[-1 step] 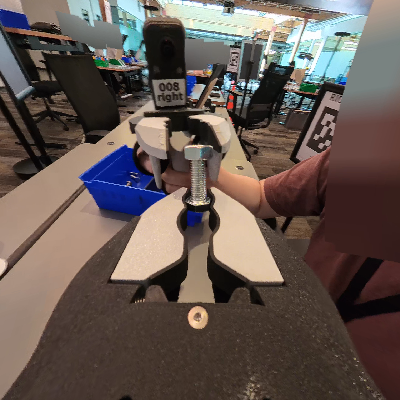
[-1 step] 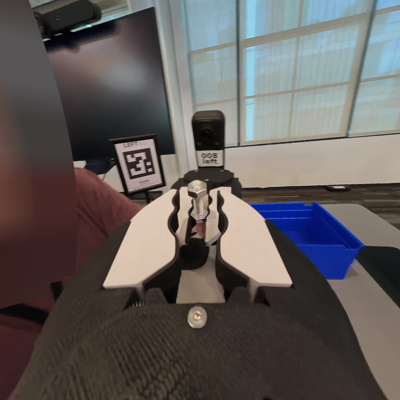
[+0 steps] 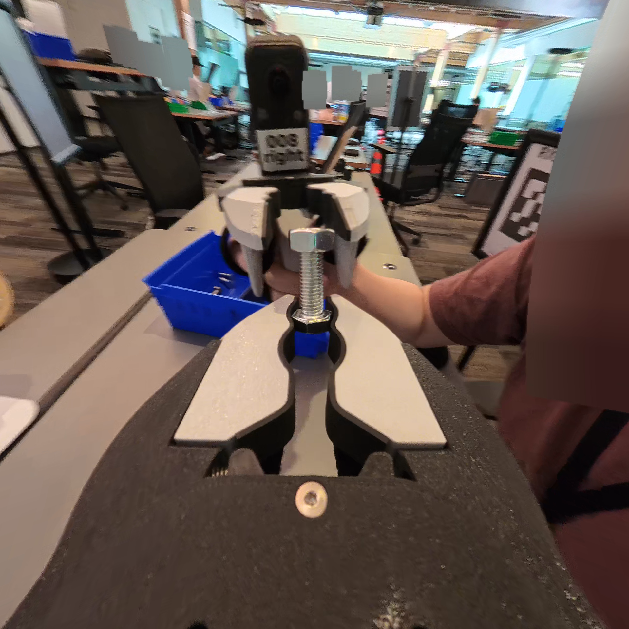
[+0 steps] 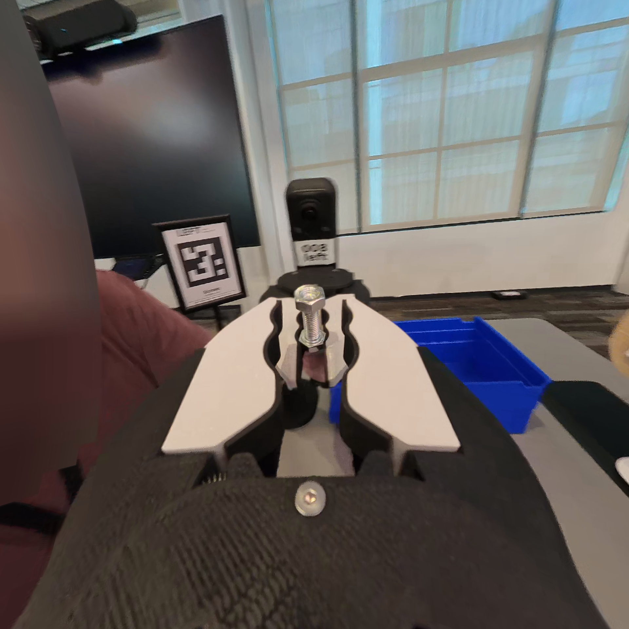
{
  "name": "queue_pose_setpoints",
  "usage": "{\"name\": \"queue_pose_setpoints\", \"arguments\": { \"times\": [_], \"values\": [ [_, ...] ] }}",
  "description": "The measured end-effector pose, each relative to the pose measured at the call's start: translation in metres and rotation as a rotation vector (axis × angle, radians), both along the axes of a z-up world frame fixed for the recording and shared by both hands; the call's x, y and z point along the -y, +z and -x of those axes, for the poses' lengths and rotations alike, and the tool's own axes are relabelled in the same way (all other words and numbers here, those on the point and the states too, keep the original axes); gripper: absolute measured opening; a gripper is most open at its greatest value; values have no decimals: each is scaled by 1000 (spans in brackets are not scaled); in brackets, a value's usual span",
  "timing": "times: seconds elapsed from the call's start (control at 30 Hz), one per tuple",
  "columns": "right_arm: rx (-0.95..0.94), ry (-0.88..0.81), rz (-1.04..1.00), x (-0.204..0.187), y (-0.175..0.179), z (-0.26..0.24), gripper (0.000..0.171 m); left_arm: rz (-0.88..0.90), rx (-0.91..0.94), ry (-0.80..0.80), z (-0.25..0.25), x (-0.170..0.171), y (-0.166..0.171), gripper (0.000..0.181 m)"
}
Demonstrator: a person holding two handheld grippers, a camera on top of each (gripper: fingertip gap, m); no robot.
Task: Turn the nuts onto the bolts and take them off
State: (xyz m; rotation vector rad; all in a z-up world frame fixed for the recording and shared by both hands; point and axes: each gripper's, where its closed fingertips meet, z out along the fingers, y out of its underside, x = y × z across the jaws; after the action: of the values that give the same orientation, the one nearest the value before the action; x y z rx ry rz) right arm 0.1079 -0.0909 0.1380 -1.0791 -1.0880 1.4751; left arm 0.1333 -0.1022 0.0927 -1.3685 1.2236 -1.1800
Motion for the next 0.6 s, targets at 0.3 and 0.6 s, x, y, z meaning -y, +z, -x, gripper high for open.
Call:
{"name": "queue_pose_setpoints", "arguments": {
  "times": [0.3,0.6],
  "values": [
    [-53,-358,25,-20,9,5,38,-157,8,319,11,-36,5,15],
    [-7,-409,79,-25,-4,11,19,-166,-38,360,9,-41,-4,15]
  ]
}}
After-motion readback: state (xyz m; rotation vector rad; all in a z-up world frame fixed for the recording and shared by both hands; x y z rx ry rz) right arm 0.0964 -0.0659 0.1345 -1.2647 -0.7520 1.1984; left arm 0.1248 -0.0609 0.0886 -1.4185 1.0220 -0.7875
